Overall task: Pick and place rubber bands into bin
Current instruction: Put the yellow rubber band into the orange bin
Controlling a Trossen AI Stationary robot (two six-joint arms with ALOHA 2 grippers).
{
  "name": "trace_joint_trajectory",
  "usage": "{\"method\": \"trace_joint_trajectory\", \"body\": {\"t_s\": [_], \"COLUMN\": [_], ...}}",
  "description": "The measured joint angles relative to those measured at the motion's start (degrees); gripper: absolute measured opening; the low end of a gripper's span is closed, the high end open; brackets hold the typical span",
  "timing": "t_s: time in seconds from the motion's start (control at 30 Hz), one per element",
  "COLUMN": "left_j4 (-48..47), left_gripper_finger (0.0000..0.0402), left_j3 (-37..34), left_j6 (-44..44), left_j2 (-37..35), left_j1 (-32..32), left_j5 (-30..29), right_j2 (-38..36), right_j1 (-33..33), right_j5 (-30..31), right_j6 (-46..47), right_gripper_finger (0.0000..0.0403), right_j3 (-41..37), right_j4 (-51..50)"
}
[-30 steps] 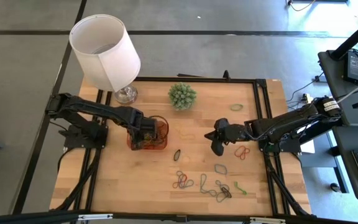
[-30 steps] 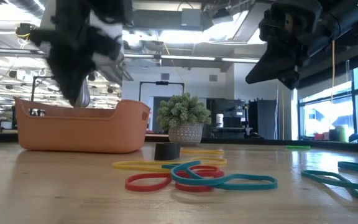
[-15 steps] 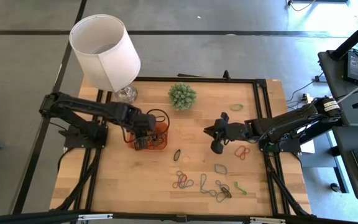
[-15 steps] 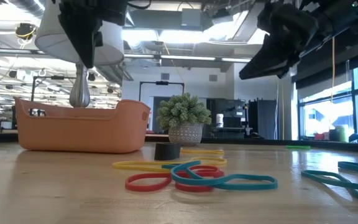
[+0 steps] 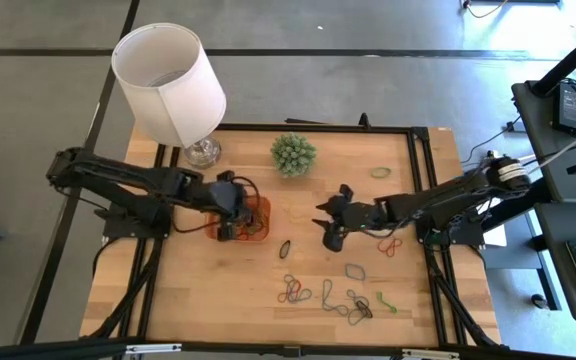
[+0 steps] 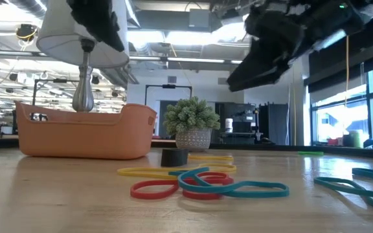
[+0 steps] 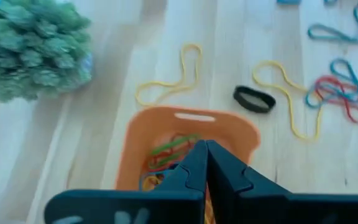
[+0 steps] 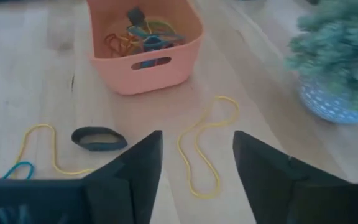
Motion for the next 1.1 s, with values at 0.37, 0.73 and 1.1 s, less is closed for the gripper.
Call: {"method": "trace_joint_trajectory", "body": {"t_s": [0.37, 0.73, 1.1], "left_j4": [13.65, 13.96, 14.96], "left_gripper_finger": [0.0001, 0.0002, 0.0001], "left_j3": [-18.35, -25.37, -26.46], "left_j6": [0.64, 1.68, 5.54], "left_j2": [-18.62, -31.71, -35.93], "left_j1": [3.73, 5.82, 6.04], "left_j5": [3.52, 6.33, 5.96], "right_j2": [19.07, 31.24, 32.51], "right_j1": [-7.65, -11.86, -11.67], "right_j5": [-11.58, -18.04, -17.68], "right_j6": [-1.06, -0.41, 5.8], "right_gripper_finger": [0.0193, 0.0185, 0.0017], "right_j3": [18.27, 26.08, 26.14], "right_j4": [-20.89, -30.83, -32.45]}}
